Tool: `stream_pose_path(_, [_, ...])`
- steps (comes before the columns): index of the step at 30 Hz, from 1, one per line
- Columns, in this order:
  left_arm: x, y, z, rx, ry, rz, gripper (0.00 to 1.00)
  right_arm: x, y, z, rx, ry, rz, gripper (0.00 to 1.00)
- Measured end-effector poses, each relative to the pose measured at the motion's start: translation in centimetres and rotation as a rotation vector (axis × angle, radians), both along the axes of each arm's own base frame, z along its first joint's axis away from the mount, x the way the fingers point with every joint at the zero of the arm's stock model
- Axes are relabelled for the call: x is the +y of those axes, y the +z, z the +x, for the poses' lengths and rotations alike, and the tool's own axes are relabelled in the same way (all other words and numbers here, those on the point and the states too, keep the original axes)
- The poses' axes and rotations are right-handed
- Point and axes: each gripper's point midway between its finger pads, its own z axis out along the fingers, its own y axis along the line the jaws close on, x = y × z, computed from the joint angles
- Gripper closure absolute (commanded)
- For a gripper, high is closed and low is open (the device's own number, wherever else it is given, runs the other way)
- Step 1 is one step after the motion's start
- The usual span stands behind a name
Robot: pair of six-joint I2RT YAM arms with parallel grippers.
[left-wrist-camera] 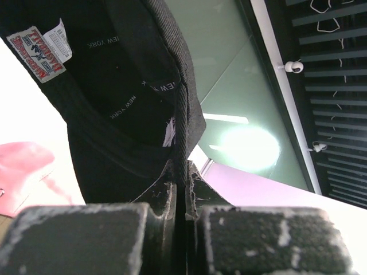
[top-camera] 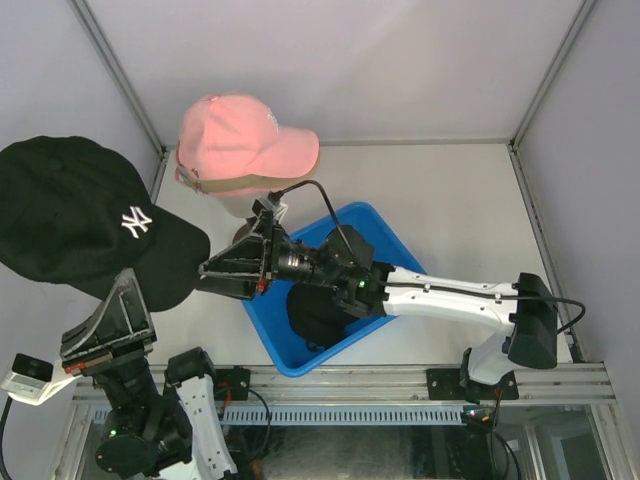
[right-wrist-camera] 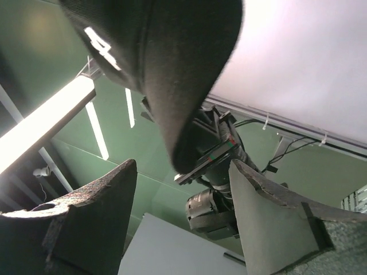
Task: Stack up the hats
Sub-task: Stack the hat on the hat.
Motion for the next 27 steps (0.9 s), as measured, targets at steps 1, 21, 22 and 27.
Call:
stream_pose_path(1, [-0.1,0.1,-0.1,-0.007,-0.002,0.002,1.00,0.3,-0.2,0.0,0.005,0.006,-0.006,0.35])
stream_pose_path(21, [0.7,-0.5,1.4,-0.039,-0.023,-0.025,1.00,2.5,1.1,0.1,-0.043,0.054,-0.020,1.00])
stream_pose_path(22, [0.9,-0.7,1.7,-0.034,-0.020,-0.032,1.00,2.6,1.0,0.3,-0.051,0.046,-0.027,1.00])
stream_pose_path(27, [1.2,-1.0,2.1,-0.025,-0.017,-0.040,0.98,2.8,0.7,0.9,-0.080,0.024,-0.050,1.00])
